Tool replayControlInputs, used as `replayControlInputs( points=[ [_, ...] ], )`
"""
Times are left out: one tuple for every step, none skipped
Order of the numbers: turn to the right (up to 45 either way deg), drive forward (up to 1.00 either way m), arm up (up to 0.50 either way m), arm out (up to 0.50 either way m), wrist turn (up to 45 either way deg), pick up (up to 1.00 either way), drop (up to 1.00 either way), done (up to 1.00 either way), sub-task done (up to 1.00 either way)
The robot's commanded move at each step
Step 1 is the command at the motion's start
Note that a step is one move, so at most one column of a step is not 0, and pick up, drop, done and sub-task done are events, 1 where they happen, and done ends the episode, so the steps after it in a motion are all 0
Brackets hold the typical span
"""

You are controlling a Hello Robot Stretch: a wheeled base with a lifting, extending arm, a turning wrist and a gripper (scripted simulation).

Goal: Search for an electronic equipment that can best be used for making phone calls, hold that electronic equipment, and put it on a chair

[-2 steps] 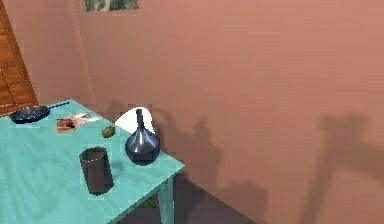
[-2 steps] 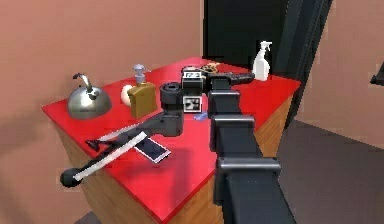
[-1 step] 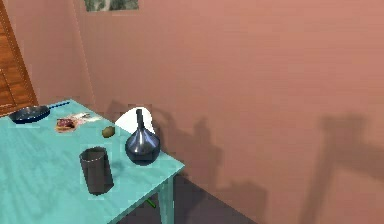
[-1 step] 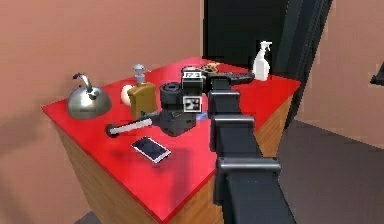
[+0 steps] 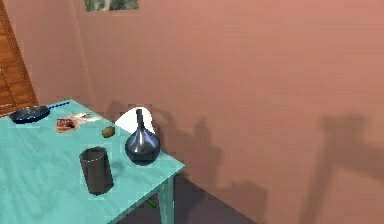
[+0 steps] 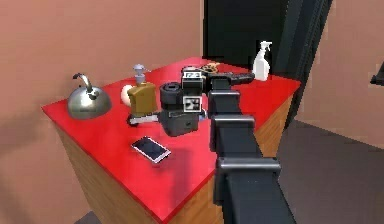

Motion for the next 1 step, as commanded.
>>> replayControlInputs(
  points=[
    [0.0,0.00,-0.16,0.00,0.0,0.00,0.00,0.00,0.00]
  ],
)
